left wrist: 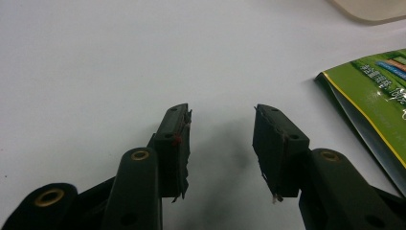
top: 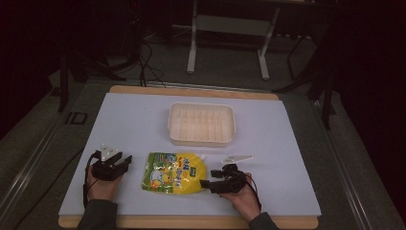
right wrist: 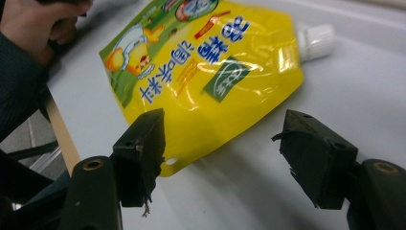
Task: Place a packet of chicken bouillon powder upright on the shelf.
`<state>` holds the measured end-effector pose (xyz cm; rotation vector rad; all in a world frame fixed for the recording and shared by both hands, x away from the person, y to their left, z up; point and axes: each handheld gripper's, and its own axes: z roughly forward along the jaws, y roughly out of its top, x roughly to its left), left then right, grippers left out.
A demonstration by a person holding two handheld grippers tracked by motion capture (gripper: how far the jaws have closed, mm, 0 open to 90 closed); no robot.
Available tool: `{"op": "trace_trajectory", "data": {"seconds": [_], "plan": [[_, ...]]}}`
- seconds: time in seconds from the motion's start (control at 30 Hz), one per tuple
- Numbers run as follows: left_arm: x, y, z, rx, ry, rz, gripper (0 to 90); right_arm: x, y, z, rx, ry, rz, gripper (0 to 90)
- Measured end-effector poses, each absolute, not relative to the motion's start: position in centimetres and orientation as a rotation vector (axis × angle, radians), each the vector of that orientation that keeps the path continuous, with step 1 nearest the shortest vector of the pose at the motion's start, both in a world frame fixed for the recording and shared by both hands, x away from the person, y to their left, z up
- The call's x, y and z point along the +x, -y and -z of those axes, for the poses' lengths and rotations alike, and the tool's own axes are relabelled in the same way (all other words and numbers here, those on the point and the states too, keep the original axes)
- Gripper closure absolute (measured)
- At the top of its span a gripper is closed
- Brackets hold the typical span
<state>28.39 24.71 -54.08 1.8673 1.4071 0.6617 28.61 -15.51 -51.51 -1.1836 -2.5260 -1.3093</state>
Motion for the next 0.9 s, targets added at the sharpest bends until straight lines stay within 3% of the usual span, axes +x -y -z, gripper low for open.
{"op": "trace_trajectory", "data": {"seconds": [0.9], "plan": [[28.4,-24.7,54.1,1.873,-1.409,-0.663,56.0,30.0,13.1,53.3,-1.224,2.380,1.234,35.3]]}}
